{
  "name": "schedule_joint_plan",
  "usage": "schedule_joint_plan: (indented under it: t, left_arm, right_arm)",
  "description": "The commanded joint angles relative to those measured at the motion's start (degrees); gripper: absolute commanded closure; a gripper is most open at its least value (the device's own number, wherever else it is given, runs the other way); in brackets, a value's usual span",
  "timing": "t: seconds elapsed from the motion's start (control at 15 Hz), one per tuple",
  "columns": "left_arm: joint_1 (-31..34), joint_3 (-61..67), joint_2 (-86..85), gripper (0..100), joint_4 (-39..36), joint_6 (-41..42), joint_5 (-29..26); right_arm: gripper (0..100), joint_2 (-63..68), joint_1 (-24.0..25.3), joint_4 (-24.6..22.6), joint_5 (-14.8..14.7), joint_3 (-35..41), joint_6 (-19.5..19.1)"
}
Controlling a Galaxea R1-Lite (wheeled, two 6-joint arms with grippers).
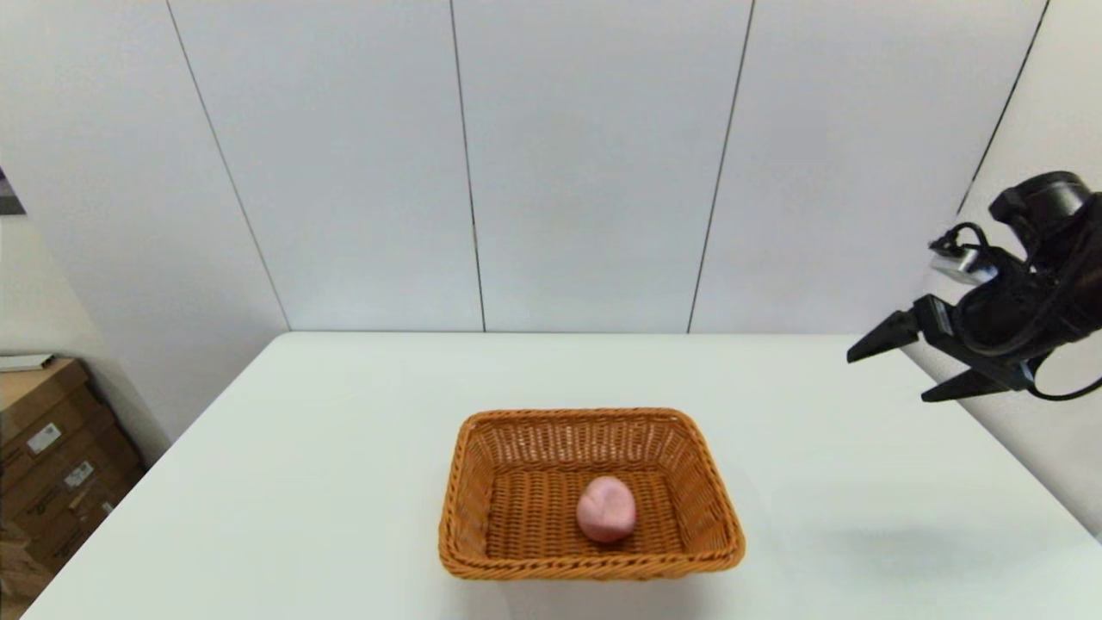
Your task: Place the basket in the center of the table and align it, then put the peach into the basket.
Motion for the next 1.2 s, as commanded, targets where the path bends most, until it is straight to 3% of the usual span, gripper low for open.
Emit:
schedule_joint_plan:
  t: [0.07,0.47,0.73,0.93,1.2]
  left_arm:
    - [0.0,0.0,0.1,0,0.0,0.0,0.0]
    - [0.0,0.0,0.1,0,0.0,0.0,0.0]
    - [0.0,0.0,0.1,0,0.0,0.0,0.0]
    - [0.0,0.0,0.1,0,0.0,0.0,0.0]
    - [0.0,0.0,0.1,0,0.0,0.0,0.0]
  right_arm:
    - [0,-22.0,0.1,0.8,2.6,15.1,-4.4]
    - [0,-46.0,-0.1,0.4,1.8,33.0,-5.1]
    - [0,-57.9,-0.2,0.3,-7.9,37.4,-4.5]
    - [0,-67.7,-0.2,0.3,-11.7,40.0,-4.6]
    - [0,-77.7,0.4,4.9,-11.4,44.4,-4.8]
